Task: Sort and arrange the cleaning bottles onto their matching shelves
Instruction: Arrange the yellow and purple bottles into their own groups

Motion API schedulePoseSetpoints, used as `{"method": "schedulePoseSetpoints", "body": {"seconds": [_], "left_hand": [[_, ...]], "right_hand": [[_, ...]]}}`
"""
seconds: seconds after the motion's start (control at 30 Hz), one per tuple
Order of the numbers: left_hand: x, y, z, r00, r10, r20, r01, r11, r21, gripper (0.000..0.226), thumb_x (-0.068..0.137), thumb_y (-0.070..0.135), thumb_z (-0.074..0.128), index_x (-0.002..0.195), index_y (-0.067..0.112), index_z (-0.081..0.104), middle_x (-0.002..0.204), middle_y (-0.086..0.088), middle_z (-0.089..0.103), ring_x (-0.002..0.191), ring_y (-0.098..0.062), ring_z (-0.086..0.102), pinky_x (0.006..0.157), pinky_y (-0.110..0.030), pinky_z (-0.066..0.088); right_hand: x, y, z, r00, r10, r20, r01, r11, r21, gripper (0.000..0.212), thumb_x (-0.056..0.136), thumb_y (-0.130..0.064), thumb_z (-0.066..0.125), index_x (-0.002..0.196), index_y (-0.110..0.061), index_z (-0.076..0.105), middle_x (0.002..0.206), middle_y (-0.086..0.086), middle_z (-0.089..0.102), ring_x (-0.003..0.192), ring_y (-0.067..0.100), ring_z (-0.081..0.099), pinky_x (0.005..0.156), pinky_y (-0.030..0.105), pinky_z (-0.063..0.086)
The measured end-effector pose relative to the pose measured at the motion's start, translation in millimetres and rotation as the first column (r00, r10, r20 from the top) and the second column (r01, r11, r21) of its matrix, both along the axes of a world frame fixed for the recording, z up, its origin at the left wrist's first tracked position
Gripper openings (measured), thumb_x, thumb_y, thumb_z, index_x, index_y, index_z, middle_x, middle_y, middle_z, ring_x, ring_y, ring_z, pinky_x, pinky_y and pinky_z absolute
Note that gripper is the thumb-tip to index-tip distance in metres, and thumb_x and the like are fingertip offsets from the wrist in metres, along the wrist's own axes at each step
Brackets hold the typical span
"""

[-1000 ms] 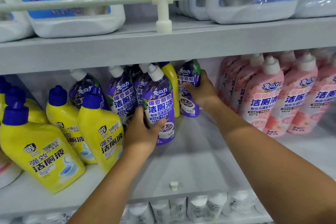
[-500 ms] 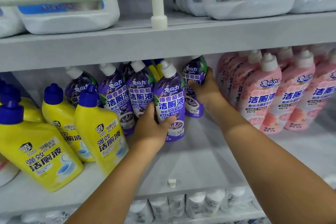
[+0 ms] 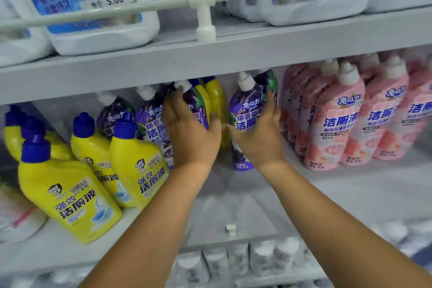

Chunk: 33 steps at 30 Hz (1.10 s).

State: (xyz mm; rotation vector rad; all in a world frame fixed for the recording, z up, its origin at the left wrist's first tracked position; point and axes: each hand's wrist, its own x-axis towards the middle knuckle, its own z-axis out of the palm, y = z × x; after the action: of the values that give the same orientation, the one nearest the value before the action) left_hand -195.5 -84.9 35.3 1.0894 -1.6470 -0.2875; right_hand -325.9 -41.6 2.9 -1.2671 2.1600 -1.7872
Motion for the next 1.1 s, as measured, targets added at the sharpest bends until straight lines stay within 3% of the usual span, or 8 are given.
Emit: {"method": "schedulePoseSetpoints", "body": {"seconds": [0.13, 0.3, 0.4, 0.47, 0.6, 0.73, 0.9, 1.1], "left_hand": [[-2, -27, 3, 0.988, 0.078, 0.133, -0.094, 0.988, 0.119, 0.094, 0.082, 0.038, 0.079, 0.154, 0.001, 0.032, 0.153, -0.023, 0.041, 0.143, -0.043, 0.034, 0.118, -0.047, 0.030], [3, -35, 9, 0.981, 0.000, 0.192, -0.038, 0.981, 0.193, 0.083, 0.077, 0.043, 0.080, 0.144, 0.015, 0.040, 0.140, -0.016, 0.045, 0.122, -0.039, 0.054, 0.094, -0.046, 0.051], [9, -25, 9, 0.987, -0.088, 0.134, 0.060, 0.978, 0.197, 0.075, 0.072, 0.045, 0.084, 0.133, 0.022, 0.048, 0.130, -0.010, 0.052, 0.116, -0.034, 0.059, 0.093, -0.042, 0.052], [7, -8, 11, 0.983, -0.127, 0.132, 0.100, 0.975, 0.197, 0.077, 0.069, 0.050, 0.085, 0.134, 0.026, 0.050, 0.132, -0.006, 0.054, 0.114, -0.031, 0.061, 0.092, -0.040, 0.052], [-16, 26, 19, 0.964, -0.225, 0.141, 0.189, 0.954, 0.231, 0.078, 0.063, 0.059, 0.085, 0.128, 0.033, 0.050, 0.127, -0.001, 0.059, 0.109, -0.027, 0.065, 0.089, -0.038, 0.054], [-26, 33, 18, 0.910, -0.403, 0.098, 0.376, 0.901, 0.218, 0.073, 0.063, 0.074, 0.070, 0.120, 0.031, 0.058, 0.119, 0.003, 0.062, 0.104, -0.018, 0.065, 0.086, -0.033, 0.054], [-24, -30, 13, 0.987, -0.083, -0.135, 0.089, 0.995, 0.039, 0.051, 0.086, 0.048, 0.069, 0.106, 0.001, 0.063, 0.108, -0.019, 0.063, 0.106, -0.033, 0.057, 0.087, -0.033, 0.040], [-44, -77, 24, 0.984, 0.017, -0.179, 0.057, 0.914, 0.402, 0.060, 0.086, 0.055, 0.071, 0.119, 0.005, 0.062, 0.119, -0.012, 0.070, 0.111, -0.030, 0.065, 0.085, -0.031, 0.046]], "right_hand": [[7, -2, -6, 0.992, -0.099, -0.074, 0.099, 0.995, -0.010, 0.116, 0.067, -0.023, 0.086, 0.159, -0.004, 0.018, 0.151, 0.019, 0.037, 0.142, 0.035, 0.036, 0.114, 0.042, 0.040], [-20, 12, 1, 0.982, -0.140, -0.131, 0.151, 0.985, 0.082, 0.115, 0.073, -0.028, 0.088, 0.160, -0.003, 0.016, 0.148, 0.023, 0.038, 0.137, 0.040, 0.039, 0.114, 0.037, 0.032], [-20, 30, 5, 0.960, -0.223, -0.168, 0.217, 0.975, -0.054, 0.096, 0.079, -0.029, 0.085, 0.155, -0.002, 0.033, 0.136, 0.022, 0.046, 0.127, 0.033, 0.042, 0.110, 0.028, 0.031], [-7, 47, 3, 0.972, -0.102, -0.210, 0.073, 0.988, -0.139, 0.070, 0.080, -0.025, 0.079, 0.142, -0.006, 0.050, 0.126, 0.010, 0.052, 0.118, 0.023, 0.050, 0.103, 0.022, 0.037], [14, 58, -4, 0.939, 0.342, 0.025, -0.343, 0.938, 0.057, 0.053, 0.079, -0.008, 0.081, 0.125, -0.018, 0.056, 0.108, -0.009, 0.066, 0.097, -0.002, 0.065, 0.083, 0.018, 0.050], [5, 68, -15, 0.980, 0.160, 0.120, -0.167, 0.985, 0.049, 0.048, 0.077, -0.023, 0.082, 0.116, -0.032, 0.056, 0.100, -0.013, 0.073, 0.090, 0.001, 0.068, 0.079, 0.023, 0.052], [-26, 98, -25, 0.975, 0.063, 0.212, -0.063, 0.998, -0.007, 0.052, 0.079, -0.008, 0.084, 0.116, -0.028, 0.053, 0.101, -0.022, 0.066, 0.078, -0.020, 0.062, 0.069, 0.004, 0.049], [-54, 112, -27, 0.976, 0.048, 0.214, -0.051, 0.999, 0.008, 0.062, 0.083, -0.013, 0.082, 0.135, -0.024, 0.049, 0.109, -0.024, 0.065, 0.084, -0.021, 0.061, 0.069, -0.001, 0.045]]}}
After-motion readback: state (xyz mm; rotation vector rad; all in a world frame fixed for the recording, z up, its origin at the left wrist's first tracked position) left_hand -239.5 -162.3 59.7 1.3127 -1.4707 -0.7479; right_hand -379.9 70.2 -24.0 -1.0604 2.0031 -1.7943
